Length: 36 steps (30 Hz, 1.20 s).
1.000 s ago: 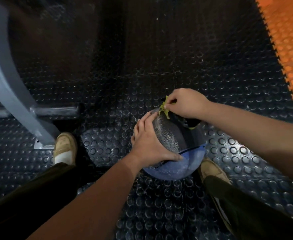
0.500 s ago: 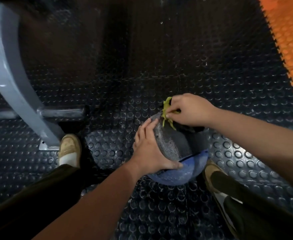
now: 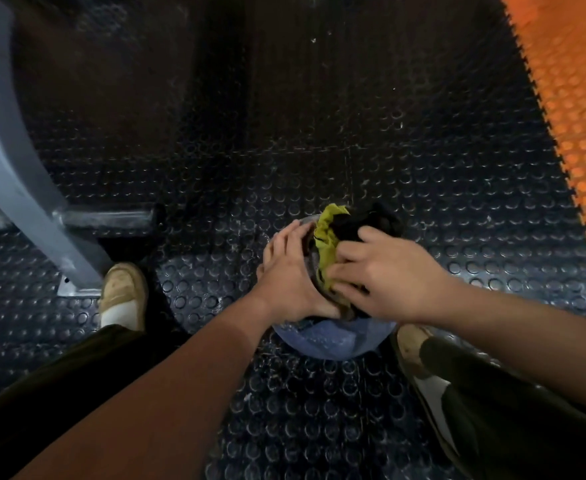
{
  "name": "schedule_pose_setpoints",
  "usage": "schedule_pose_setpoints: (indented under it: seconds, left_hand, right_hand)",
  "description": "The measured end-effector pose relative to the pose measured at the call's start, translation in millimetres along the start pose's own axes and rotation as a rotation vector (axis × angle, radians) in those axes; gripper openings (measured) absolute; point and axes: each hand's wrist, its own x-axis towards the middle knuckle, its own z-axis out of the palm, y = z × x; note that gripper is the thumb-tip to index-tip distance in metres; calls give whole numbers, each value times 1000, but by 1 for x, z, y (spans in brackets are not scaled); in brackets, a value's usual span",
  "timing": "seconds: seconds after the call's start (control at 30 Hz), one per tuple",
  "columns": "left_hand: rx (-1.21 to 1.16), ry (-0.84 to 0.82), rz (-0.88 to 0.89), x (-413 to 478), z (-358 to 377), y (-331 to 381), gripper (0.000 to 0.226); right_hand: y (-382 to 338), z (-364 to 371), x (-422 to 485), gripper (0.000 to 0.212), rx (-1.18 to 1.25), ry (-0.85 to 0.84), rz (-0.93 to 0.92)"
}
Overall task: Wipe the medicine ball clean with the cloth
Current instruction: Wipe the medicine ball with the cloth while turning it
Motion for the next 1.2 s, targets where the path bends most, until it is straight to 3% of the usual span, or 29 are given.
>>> schedule_pose_setpoints:
  seconds: [0.07,0.2,0.27,0.5,0.7,0.83,1.0,1.07,1.2]
  left_hand:
    - [35,-48,-33,1,-1,7,140]
    - [8,-48,-44,8,-3,21,133]
    - [-4,-59,-77,15,-6,26,129]
    - [-34,-22,-33,23,-8,25,121]
    - [244,-71,91,5,9,23,149]
    - [159,-28,42,0,14,22,148]
    - [66,-43,-18,8,-2,18,147]
    - [73,-64,-49,12,-3,22,150]
    - [142,-77,-67,18,2,34,150]
  right_hand:
    - [17,4,11,33,-8,37,48]
    - [43,18,38,32,47,76,376]
    - [41,24,37,26,32,119,456]
    - [14,24,-22,48,199,140,391]
    - [40,16,-2,25,297,206,482]
    - [47,13,22,26,320,206,568]
    - [34,10,-3,66,318,26,434]
    - [31,15,-17,61,346,72,415]
    - [41,19,-21,32,386,213,442]
